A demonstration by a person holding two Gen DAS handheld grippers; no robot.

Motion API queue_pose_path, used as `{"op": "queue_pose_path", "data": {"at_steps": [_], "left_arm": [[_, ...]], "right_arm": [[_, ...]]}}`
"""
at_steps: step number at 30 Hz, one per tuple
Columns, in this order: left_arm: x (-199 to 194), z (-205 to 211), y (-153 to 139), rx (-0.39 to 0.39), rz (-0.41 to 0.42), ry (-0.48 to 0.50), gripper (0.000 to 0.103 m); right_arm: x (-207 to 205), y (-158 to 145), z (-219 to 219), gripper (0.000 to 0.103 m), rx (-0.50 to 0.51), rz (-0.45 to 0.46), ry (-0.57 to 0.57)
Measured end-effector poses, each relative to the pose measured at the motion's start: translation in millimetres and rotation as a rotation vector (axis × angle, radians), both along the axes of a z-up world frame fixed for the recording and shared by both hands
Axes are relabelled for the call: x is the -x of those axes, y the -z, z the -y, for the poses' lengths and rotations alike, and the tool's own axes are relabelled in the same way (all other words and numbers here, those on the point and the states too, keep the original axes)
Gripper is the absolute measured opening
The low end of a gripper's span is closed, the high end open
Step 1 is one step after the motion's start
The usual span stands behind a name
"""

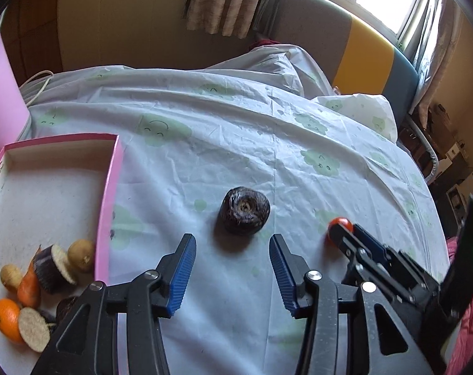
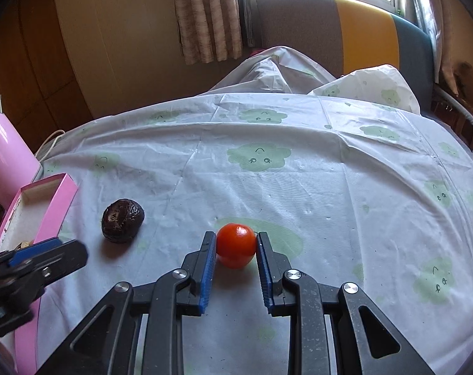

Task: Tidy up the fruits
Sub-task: 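Grasp the small dark round fruit with the left tool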

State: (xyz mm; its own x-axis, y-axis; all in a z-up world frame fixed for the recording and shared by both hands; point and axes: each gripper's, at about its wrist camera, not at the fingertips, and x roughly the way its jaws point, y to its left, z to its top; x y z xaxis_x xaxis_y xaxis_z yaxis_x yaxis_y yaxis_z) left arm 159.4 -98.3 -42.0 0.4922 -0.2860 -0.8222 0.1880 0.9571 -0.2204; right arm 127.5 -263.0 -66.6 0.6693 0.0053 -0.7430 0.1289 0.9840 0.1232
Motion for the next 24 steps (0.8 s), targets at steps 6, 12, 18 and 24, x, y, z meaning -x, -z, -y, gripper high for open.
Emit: {"op": "queue_pose_path", "data": {"at_steps": [6, 12, 18, 24], "left_arm": [[-16, 15, 6, -0.004, -0.002, 0.016, 0.072], [-34, 23, 16, -0.014, -0.018, -0.002, 0.067], [-41, 25, 26, -0.044, -0.028, 0.005, 0.044], [-26, 20, 25, -0.054, -0.033, 0.011, 0.044]], "right_arm": [[0, 2, 2, 0.026, -0.021, 0.004, 0.002], [0, 2, 2, 0.027, -0.025, 0.003, 0.001], [-4, 8, 2, 0.027, -0.045, -0.025, -0.015], [-2, 7, 5, 0.027, -0.048, -0.027, -0.008]]}}
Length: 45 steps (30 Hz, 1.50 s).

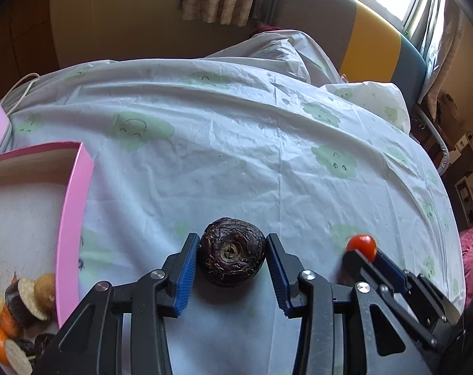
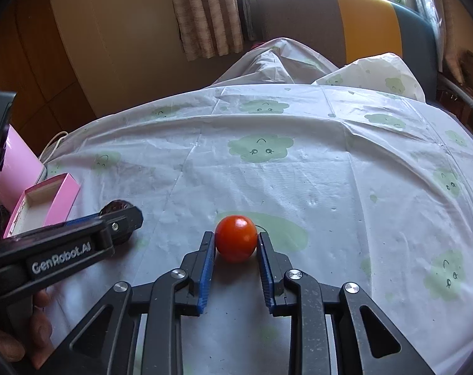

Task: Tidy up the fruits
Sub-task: 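Grasp the small dark round fruit with the left tool, then release the dark fruit into the tray with the left tool while the right tool carries the tomato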

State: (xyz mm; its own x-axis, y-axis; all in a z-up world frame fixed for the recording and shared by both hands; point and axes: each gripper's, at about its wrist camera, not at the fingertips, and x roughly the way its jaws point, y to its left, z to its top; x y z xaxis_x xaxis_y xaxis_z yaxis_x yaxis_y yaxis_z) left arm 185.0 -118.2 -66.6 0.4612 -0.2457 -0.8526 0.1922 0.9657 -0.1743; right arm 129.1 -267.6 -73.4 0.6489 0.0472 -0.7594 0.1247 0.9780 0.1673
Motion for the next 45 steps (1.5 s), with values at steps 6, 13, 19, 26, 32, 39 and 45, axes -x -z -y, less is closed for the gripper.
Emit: {"op": "queue_pose_path", "data": {"at_steps": [6, 13, 19, 26, 32, 39, 45], "left_arm": [[37, -1, -2, -0.025, 0.015, 0.043, 0.044], [97, -2, -7, -0.055, 0.099, 0.104, 0.044], [119, -7, 3, -0.038, 0.201, 0.136, 0.044], [119, -8, 9, -0.036, 0.222, 0.142, 0.044], [120, -7, 11, -0.040, 0.227, 0.145, 0.044], [122, -8, 12, -0.036, 0.237, 0.143, 0.044], [123, -8, 12, -0.036, 0.240, 0.142, 0.044]], "right_arm": [[17, -2, 5, 0.027, 0.008, -0.017, -0.025], [60, -4, 14, 0.027, 0.018, -0.017, -0.025], [82, -1, 8, 0.027, 0.094, 0.015, -0.038], [84, 2, 4, 0.027, 0.131, 0.019, -0.022], [83, 4, 4, 0.027, 0.125, 0.018, -0.012], [84, 5, 6, 0.028, 0.109, 0.025, -0.014], [84, 6, 5, 0.027, 0.118, 0.026, -0.014]]}}
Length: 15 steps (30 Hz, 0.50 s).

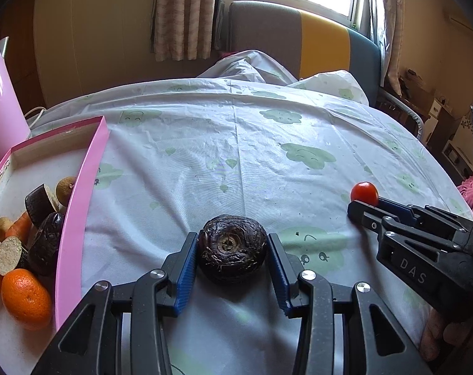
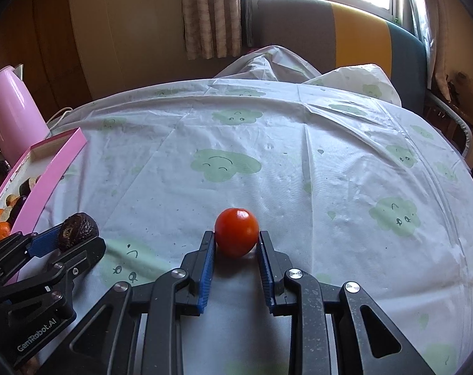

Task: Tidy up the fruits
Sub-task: 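Release the dark fruit into the tray with the left tool while the right tool carries the tomato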

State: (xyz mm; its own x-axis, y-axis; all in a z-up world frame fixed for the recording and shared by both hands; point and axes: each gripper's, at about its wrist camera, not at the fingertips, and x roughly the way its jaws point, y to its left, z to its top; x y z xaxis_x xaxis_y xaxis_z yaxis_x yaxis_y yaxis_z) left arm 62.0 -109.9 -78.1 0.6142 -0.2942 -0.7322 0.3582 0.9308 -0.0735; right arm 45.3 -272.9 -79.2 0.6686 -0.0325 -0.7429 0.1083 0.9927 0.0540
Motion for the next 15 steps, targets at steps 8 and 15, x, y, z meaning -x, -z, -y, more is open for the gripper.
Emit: {"op": "queue_pose_path", "data": {"at_steps": [8, 15], "left_arm": [[0, -1, -8, 0.002, -0.042, -0.005, 0.043], [19, -36, -66, 0.106, -0.016, -0.023, 0.043]], "right_arm": [[1, -1, -1, 0.027, 0.007, 0.005, 0.001], [1, -1, -1, 0.027, 0.005, 0.006, 0.001]]}}
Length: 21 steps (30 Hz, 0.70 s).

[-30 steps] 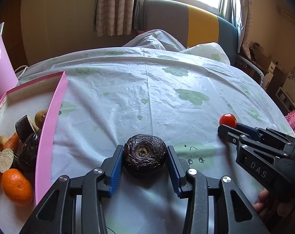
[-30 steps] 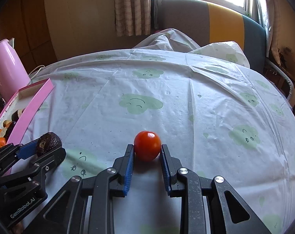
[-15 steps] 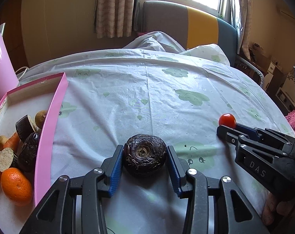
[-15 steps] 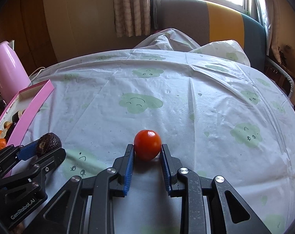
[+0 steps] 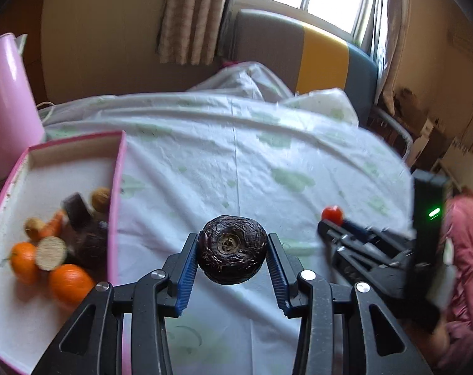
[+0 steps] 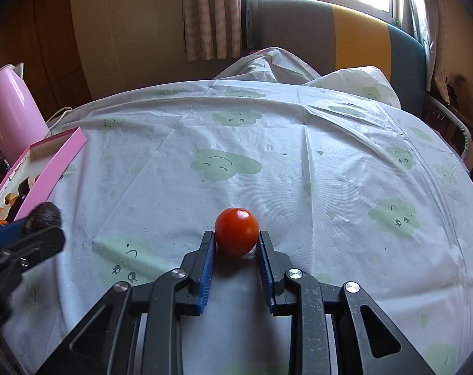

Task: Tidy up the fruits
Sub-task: 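Release the dark fruit into the tray with the left tool while the right tool carries the tomato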

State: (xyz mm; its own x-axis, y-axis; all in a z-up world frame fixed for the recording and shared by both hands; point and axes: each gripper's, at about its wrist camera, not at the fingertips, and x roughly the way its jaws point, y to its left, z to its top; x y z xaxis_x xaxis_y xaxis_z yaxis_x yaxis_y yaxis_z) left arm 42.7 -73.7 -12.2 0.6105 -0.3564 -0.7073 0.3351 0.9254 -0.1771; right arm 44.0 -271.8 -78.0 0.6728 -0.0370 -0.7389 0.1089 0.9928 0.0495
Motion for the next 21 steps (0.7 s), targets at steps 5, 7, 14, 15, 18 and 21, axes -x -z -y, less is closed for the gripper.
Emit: {"op": "queue_pose_path", "data": {"at_steps": [5, 7, 14, 15, 18, 21], "left_arm": [[1, -56, -22, -0.063, 0.060, -0.151, 0.043], [-3, -82, -16, -0.101, 0.052, -0.232, 0.043], [-4, -138, 7, -0.142, -0.016, -0.416, 0.043], [-4, -141, 9, -0.147, -0.023, -0.429, 0.044], [2, -145, 6, -0.129, -0.015, -0.442, 0.054], [7, -145, 0, -0.125, 0.014, -0.441, 0.061]], "right_arm": [[0, 0, 0, 0.027, 0.003, -0.001, 0.000], [0, 0, 0, 0.027, 0.005, -0.002, 0.000], [-1, 0, -2, 0.027, 0.029, -0.013, -0.004], [-2, -1, -4, 0.027, 0.034, -0.015, -0.005], [-4, -5, -7, 0.026, 0.025, -0.019, -0.020], [-5, -13, -21, 0.026, 0.018, -0.003, -0.058]]}}
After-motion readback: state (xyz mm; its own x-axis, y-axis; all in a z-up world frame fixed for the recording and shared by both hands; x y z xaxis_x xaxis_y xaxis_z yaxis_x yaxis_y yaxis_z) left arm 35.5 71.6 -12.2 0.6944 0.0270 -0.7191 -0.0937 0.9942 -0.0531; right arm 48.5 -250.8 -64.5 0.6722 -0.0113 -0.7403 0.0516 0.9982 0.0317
